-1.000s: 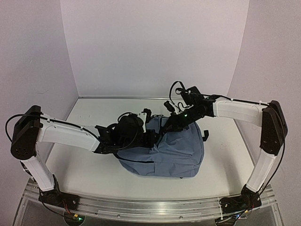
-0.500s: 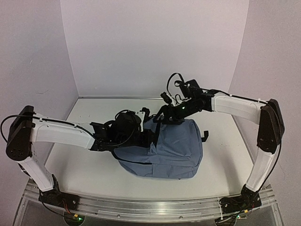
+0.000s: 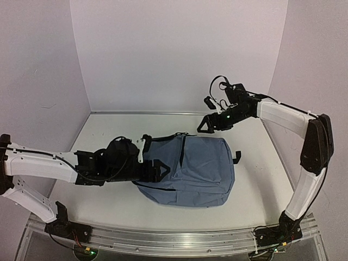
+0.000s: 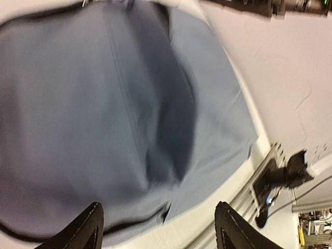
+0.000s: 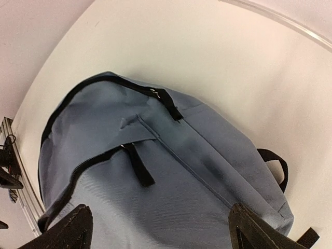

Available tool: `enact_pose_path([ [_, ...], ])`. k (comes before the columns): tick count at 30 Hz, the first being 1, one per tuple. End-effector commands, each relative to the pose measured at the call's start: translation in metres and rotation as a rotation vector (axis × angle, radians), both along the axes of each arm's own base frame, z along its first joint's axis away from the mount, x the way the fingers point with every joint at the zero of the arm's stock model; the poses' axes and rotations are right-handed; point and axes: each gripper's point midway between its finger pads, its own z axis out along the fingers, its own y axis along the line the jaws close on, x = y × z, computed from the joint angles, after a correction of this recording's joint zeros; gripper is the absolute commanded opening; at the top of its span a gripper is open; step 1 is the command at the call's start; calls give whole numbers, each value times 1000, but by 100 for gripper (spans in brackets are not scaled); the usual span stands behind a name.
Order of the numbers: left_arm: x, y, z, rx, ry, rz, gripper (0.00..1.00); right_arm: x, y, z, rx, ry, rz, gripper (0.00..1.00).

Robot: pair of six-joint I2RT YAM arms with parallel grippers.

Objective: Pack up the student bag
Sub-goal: Adjust the student bag at the center of the board.

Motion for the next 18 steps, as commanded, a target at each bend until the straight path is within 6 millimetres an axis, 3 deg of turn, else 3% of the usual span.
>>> enact_pose_path([
  [1, -37, 25, -31, 33, 149, 24, 72, 8, -27, -37, -81, 53, -1, 89],
  [6, -51, 46, -66, 47, 274, 95, 66, -11, -36, -69, -110, 144, 31, 86],
  [10, -44, 63, -90, 77, 310, 204, 61, -33, -41, -88, -116, 221, 49, 84],
  [14, -17, 67, -90, -2, 312, 262, 56, -59, -38, -91, -60, 299, 73, 81],
  [18, 23, 77, -88, -109, 293, 307, 50, -84, -34, -85, 21, 374, 92, 80],
])
